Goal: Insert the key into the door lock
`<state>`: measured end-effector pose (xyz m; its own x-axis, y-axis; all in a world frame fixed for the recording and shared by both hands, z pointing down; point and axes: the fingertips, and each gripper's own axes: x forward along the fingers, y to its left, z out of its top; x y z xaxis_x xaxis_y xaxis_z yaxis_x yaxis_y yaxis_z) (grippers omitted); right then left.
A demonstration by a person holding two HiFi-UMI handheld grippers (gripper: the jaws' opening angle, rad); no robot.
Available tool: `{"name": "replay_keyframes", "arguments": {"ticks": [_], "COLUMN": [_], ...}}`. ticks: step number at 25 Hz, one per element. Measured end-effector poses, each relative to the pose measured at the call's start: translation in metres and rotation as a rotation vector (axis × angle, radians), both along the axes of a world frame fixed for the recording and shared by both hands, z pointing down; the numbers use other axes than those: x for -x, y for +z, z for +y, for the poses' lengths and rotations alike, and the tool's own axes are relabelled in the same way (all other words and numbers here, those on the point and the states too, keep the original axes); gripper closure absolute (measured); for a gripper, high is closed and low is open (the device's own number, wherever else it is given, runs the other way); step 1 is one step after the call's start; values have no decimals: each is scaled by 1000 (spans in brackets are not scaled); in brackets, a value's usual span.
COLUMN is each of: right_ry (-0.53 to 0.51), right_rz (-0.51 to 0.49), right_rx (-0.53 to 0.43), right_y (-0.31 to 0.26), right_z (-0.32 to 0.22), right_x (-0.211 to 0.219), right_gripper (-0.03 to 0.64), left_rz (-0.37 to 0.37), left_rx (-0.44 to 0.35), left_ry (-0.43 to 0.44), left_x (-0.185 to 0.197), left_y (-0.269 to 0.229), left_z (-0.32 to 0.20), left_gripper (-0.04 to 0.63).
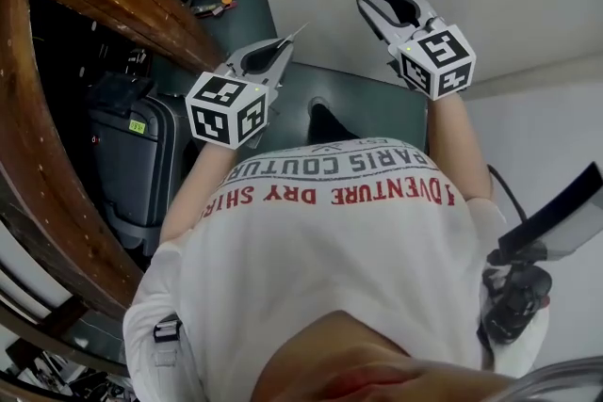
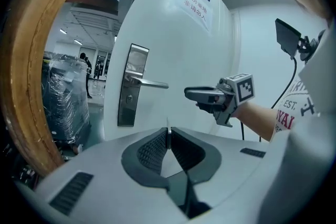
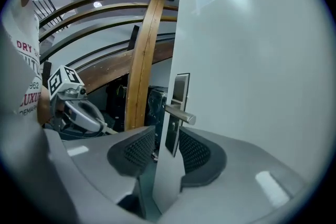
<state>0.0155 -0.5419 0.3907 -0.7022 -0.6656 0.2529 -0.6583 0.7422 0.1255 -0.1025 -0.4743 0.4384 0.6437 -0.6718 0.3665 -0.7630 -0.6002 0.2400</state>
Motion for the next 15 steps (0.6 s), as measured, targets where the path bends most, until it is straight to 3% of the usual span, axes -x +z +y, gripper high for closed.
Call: {"name": "replay_keyframes", "arguments": {"ticks": [7, 15], "right_ry": [-10, -53], "right_rz": [-34, -14], "right_rx": [-10, -8], "right_y": [-12, 1], "right_z": [-78, -93], "right_x": [12, 24], "right_gripper": [457, 459], "left_rz": [2, 37], "left_rx": [26, 39], "left_ry": [-26, -55], "left_x": [1, 4], "left_y": [3, 11], "left_z": [-25, -47], "left_gripper": [572, 572]}}
